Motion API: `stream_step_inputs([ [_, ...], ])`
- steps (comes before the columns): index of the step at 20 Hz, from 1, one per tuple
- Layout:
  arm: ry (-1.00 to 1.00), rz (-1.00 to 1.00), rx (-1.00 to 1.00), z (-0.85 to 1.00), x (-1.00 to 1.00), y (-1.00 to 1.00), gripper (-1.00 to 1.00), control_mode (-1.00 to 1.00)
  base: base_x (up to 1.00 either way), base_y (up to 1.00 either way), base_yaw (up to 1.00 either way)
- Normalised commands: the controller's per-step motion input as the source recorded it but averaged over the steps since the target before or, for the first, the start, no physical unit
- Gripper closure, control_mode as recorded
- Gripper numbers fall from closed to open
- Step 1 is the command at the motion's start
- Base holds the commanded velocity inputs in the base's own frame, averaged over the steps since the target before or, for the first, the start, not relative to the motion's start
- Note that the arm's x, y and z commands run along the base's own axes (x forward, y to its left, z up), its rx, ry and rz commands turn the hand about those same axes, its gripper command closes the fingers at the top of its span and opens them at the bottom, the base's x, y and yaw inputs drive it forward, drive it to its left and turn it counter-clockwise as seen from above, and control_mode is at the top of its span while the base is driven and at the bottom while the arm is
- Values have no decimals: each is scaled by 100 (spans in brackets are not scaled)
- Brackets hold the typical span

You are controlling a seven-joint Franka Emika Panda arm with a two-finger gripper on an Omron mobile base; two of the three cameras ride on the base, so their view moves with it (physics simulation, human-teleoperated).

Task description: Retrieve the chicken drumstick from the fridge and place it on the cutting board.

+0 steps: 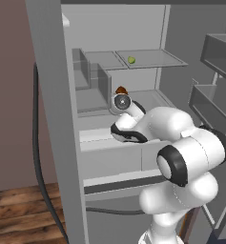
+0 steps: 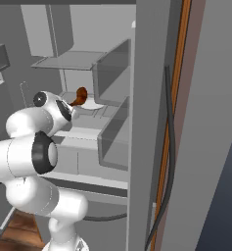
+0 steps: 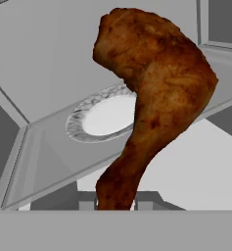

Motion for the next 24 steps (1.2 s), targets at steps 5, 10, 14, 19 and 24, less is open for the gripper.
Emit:
stream_step_inputs([
  [5,-1,0,4,34,-88,-13,100,-100,0,0,0],
  [10,0,0,3,37,-90,-8,100,-100,0,0,0],
  [14,3,1,3,45,-77,-8,100,-100,0,0,0],
  [19,8,6,1,54,-66,-1,100,-100,0,0,0],
  [24,19,13,0,31,-43,0,100,-100,0,0,0],
])
